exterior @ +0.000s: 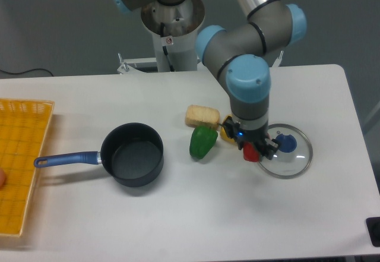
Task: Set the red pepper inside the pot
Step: 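Carry the red pepper over the peppers to above the blue saucepan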
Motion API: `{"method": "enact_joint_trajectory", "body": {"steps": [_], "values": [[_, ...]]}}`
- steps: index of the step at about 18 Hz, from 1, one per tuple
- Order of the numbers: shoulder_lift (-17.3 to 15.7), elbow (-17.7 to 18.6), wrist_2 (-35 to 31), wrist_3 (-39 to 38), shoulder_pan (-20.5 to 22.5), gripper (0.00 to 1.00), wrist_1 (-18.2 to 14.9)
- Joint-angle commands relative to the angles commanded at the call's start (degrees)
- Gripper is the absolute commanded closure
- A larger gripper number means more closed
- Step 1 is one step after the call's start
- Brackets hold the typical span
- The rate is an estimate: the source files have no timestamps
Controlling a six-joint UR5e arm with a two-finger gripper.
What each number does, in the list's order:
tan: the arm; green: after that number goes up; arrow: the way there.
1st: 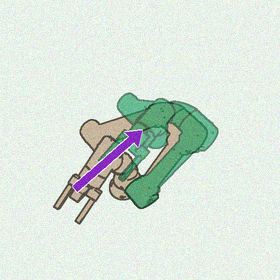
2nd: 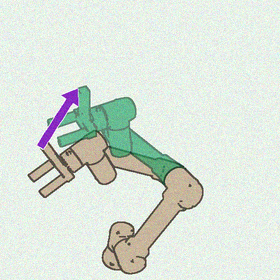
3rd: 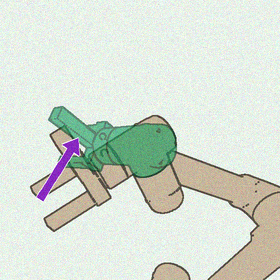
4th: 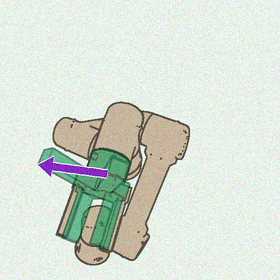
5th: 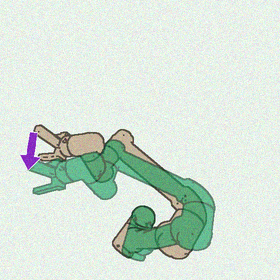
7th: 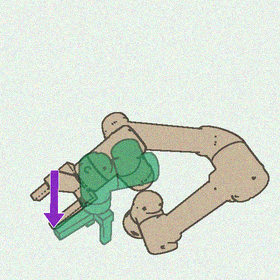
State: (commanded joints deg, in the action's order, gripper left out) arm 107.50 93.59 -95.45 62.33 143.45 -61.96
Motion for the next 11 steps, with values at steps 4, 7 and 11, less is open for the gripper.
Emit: {"method": "enact_joint_trajectory", "body": {"steps": [4, 7, 11], "values": [[-3.4, 3.6, 0.0, -7.4, -4.9, 0.94, 0.0], [-4.1, 4.1, 0.0, -15.5, -10.9, 0.94, 0.3], [-3.8, 3.4, -0.1, -25.9, -17.9, 0.93, 0.7]]}}
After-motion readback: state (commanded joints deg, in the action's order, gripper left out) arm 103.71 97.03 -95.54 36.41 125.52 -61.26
